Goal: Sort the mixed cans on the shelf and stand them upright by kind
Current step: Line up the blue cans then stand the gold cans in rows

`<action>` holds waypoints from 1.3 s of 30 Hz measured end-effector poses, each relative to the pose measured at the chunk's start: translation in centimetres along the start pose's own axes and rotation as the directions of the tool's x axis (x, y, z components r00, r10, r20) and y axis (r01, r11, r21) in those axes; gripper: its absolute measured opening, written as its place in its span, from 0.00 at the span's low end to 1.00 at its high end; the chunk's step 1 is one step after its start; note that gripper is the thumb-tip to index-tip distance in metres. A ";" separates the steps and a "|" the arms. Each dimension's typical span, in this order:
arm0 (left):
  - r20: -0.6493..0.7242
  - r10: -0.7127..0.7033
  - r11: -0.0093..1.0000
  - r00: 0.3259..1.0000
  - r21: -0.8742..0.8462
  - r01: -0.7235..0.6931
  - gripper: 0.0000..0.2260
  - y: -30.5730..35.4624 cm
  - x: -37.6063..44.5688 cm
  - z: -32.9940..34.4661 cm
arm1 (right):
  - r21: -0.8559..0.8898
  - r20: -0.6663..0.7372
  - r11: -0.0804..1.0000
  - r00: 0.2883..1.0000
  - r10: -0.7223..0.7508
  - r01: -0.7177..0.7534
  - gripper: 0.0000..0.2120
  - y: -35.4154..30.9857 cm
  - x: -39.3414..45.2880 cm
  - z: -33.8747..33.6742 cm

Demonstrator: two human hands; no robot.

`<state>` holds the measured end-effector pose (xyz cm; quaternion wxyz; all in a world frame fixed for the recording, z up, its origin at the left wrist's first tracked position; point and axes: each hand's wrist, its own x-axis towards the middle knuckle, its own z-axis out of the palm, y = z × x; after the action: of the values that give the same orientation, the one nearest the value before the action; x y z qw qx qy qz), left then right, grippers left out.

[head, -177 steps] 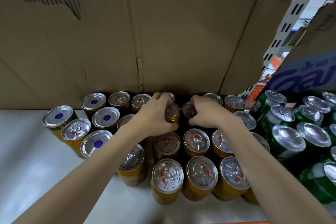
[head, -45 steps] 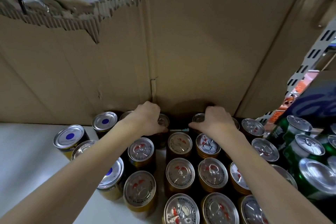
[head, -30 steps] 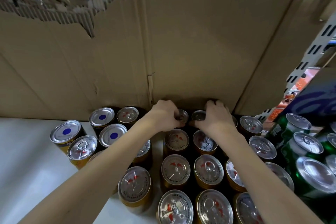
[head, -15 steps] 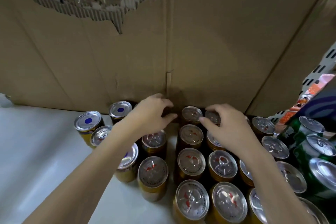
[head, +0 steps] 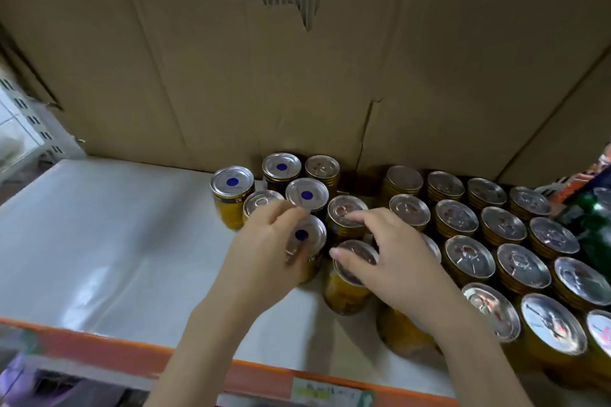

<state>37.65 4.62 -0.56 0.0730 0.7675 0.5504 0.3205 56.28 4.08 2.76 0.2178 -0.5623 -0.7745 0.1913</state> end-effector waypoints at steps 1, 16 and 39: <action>0.033 0.035 0.999 0.999 0.015 -0.036 0.17 0.1 -0.3 0.3 | -0.028 0.030 1.000 1.000 0.005 -0.004 0.26 -0.1 -0.6 0.4; 0.045 0.001 0.973 0.999 0.230 -0.011 0.40 -0.9 -2.5 0.6 | -0.221 0.052 0.975 0.998 0.022 -0.010 0.35 -0.5 -3.2 3.1; 0.130 -0.392 0.912 0.911 -0.076 0.404 0.40 -6.4 -9.6 -3.0 | 0.079 0.123 0.997 0.992 0.005 -0.015 0.39 -1.2 -3.5 6.2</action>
<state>28.98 -2.23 -5.14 0.2064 0.6511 0.6734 0.2829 52.84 0.10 -2.14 0.1913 -0.5443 -0.7751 0.2576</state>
